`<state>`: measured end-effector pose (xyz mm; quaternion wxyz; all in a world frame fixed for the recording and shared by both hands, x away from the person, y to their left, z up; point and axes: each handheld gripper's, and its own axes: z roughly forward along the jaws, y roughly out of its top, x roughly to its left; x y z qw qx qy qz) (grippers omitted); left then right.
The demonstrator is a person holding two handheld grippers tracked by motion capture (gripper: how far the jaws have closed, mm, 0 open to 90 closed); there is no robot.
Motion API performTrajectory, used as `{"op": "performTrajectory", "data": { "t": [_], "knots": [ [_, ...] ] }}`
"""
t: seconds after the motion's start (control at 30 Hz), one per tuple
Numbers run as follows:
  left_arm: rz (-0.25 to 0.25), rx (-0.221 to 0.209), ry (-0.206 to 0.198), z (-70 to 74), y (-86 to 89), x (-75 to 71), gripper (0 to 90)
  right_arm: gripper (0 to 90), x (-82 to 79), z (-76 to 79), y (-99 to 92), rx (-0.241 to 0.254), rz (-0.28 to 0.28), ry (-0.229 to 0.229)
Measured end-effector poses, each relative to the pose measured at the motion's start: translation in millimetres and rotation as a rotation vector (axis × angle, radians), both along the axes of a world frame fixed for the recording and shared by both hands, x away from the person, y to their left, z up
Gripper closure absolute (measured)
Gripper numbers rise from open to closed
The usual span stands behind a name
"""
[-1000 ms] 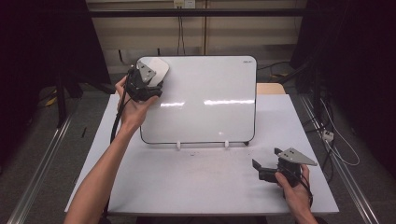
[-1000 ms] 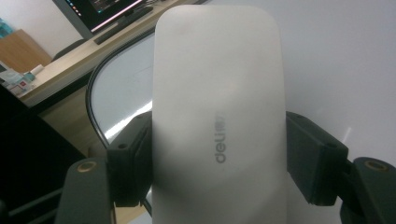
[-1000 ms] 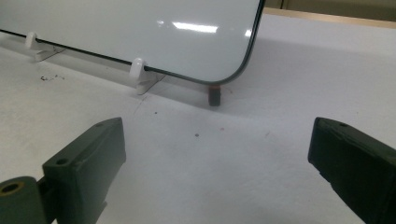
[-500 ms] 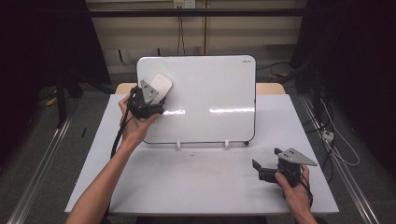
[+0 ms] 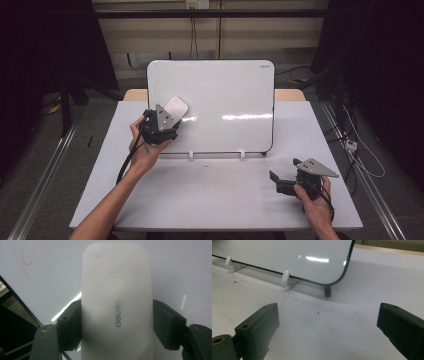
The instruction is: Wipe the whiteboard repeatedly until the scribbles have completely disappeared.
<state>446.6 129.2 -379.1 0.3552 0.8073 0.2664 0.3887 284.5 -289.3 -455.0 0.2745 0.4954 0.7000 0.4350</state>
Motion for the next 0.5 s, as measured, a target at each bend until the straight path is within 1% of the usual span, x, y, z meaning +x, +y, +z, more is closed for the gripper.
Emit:
{"op": "performTrajectory", "data": {
  "t": [0.1,0.2,0.3,0.33,0.37,0.43,0.5],
  "knots": [
    [0.017,-0.007,0.000,9.6,1.0,7.5,31.2,4.2,0.5,-0.1,-0.3,0.003,-0.001,0.001],
    [0.042,-0.030,0.007,21.4,3.0,18.4,31.2,4.3,0.4,-0.1,-0.5,0.003,-0.001,0.002],
    [0.078,-0.062,0.017,34.3,5.5,29.4,31.2,4.2,0.1,-0.1,-1.1,0.003,-0.002,0.000],
    [0.091,-0.065,0.018,38.6,6.3,32.7,31.2,4.2,-0.1,-0.1,-1.2,0.004,-0.002,0.001],
    [0.104,-0.084,0.017,42.4,6.8,36.0,31.2,4.2,-0.2,0.0,-1.4,0.003,-0.001,0.001],
    [0.136,-0.086,0.009,51.4,8.3,41.8,31.2,4.2,-0.4,0.1,-1.3,0.007,-0.002,0.002],
    [0.156,-0.107,0.020,60.9,12.4,49.4,31.2,4.3,-0.4,0.1,-1.3,0.007,-0.002,0.002]
  ]
}}
